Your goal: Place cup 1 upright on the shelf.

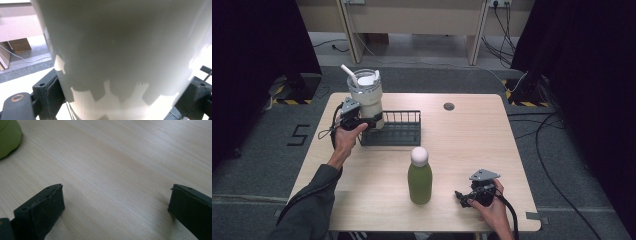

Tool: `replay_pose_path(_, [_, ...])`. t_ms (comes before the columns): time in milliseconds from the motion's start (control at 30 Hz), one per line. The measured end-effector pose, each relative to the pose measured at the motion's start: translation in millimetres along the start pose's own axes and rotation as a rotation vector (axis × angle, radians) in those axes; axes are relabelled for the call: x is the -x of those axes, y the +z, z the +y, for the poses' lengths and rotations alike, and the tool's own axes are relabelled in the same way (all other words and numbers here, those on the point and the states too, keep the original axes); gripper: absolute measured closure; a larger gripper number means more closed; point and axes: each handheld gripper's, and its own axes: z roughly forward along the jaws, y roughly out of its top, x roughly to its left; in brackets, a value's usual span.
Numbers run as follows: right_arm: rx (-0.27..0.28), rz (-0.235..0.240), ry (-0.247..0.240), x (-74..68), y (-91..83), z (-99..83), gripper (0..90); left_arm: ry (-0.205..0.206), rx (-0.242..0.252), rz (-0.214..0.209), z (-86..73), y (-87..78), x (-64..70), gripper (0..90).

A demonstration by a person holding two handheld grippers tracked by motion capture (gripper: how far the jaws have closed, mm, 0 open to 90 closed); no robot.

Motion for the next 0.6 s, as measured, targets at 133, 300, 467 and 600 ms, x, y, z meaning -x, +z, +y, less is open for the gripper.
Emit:
replay_pose_path(133, [0.0,0.0,0.0,0.0,0.0,0.0,0.5,0.002,-0.002,0.002,-4.2,1.3,0.4,11.4])
replay_pose_path(300, [0.0,0.0,0.0,0.0,0.0,0.0,0.5,-0.004,0.001,0.005,-9.2,2.3,0.3,11.4])
replay_pose_path(467, [0.0,0.0,0.0,0.0,0.0,0.0,0.5,-0.005,-0.006,0.008,-12.1,3.1,0.3,11.4])
replay_pose_path(600, [0.0,0.0,0.0,0.0,0.0,0.0,0.5,-0.008,-0.015,0.01,-16.2,4.0,-0.3,11.4])
